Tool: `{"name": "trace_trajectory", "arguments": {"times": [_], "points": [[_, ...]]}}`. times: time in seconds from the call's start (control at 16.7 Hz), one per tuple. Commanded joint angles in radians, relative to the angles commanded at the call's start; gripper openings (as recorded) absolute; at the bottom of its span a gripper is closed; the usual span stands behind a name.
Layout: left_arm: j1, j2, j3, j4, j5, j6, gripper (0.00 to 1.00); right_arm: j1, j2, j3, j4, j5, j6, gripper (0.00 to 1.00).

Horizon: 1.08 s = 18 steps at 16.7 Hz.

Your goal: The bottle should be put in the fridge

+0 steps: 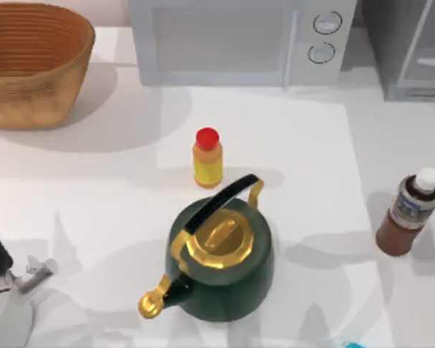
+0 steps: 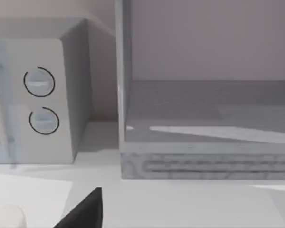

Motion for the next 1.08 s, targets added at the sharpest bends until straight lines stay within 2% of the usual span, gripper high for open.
{"name": "trace_trajectory", "arguments": {"times": [0.18, 0.36, 0.6, 1.08], "points": [[0.000, 0.000, 0.000, 0.000, 0.000, 0.000, 1.00, -0.002, 0.011, 0.004, 0.012, -0.012, -0.002, 1.00], [0.000, 0.000, 0.000, 0.000, 0.000, 0.000, 1.00, -0.027, 0.104, 0.028, 0.104, -0.107, -0.021, 1.00], [0.000, 0.000, 0.000, 0.000, 0.000, 0.000, 1.00, -0.096, 0.372, 0.072, 0.346, -0.328, -0.073, 1.00], [0.000, 0.000, 0.000, 0.000, 0.000, 0.000, 1.00, -0.236, 1.195, 0.110, 0.923, -0.795, -0.216, 1.00]]}}
